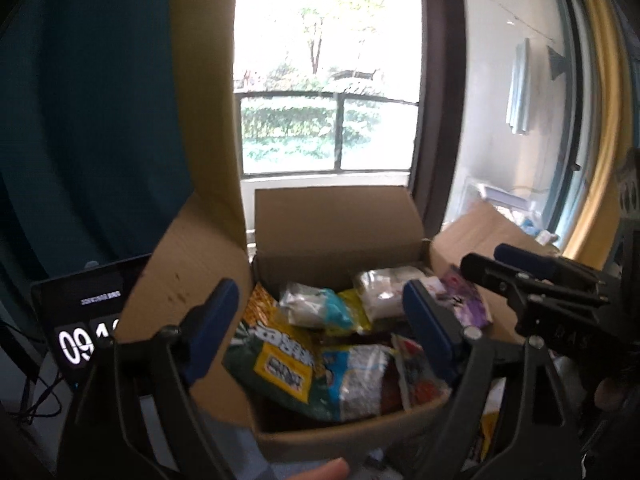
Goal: Organize snacks
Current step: 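Move both tools back from the box to the snack pile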
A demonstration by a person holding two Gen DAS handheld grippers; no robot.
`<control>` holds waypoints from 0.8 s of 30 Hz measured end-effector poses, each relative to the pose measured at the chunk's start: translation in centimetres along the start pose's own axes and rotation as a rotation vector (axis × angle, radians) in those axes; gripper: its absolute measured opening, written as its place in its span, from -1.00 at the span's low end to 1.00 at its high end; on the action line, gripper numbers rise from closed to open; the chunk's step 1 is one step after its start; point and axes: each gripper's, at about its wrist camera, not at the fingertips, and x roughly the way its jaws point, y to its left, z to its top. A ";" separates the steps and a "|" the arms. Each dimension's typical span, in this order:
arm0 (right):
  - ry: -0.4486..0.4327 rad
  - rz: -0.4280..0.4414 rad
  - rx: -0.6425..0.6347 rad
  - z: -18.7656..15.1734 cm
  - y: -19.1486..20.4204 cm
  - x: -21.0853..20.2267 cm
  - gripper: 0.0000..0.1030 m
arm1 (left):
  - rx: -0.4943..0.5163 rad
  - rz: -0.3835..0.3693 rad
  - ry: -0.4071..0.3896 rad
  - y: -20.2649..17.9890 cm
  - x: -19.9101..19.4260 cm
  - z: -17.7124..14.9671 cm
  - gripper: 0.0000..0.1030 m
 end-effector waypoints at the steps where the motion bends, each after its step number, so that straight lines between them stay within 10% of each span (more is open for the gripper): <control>1: -0.001 0.012 0.007 -0.3 0.0 -0.9 0.14 | 0.002 0.000 -0.004 -0.1 -0.9 -0.2 0.65; 12: -0.043 0.037 -0.015 -3.7 -0.5 -9.1 0.14 | 0.009 -0.026 -0.029 -2.3 -8.6 -5.2 0.65; 24: -0.012 0.033 -0.030 -9.1 -3.2 -13.3 0.16 | -0.032 0.051 0.135 0.0 -9.2 -13.6 0.65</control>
